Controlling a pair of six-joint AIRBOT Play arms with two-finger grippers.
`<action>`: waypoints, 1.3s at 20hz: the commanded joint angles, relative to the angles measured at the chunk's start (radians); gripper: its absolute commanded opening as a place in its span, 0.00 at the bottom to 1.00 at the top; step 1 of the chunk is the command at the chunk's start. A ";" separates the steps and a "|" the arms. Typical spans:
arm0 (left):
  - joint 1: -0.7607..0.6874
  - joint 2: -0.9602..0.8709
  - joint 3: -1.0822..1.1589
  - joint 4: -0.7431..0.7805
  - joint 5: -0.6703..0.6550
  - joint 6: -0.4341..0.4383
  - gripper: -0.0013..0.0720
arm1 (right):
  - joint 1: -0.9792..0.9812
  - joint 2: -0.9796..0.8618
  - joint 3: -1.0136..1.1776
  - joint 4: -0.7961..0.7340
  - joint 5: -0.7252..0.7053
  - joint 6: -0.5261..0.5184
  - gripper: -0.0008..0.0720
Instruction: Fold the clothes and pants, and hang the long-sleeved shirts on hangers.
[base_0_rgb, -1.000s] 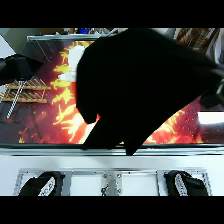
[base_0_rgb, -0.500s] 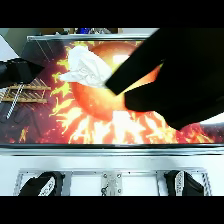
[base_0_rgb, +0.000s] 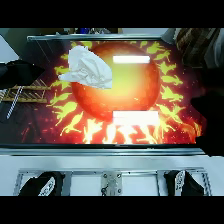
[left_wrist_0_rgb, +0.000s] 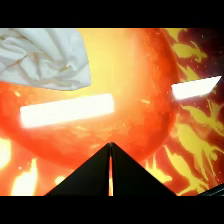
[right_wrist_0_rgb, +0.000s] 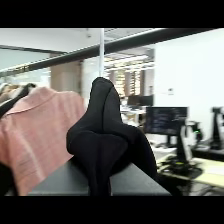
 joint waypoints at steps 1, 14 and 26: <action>0.001 0.001 0.000 0.006 -0.004 0.001 0.05 | -0.004 -0.084 0.121 -0.047 -0.108 -0.031 0.03; 0.001 0.001 0.000 0.006 -0.003 0.001 0.05 | -0.004 -0.257 0.381 -0.169 -0.157 -0.032 0.03; 0.001 0.001 0.000 0.006 -0.004 0.009 0.05 | -0.005 -0.275 0.381 -0.169 -0.208 -0.032 0.03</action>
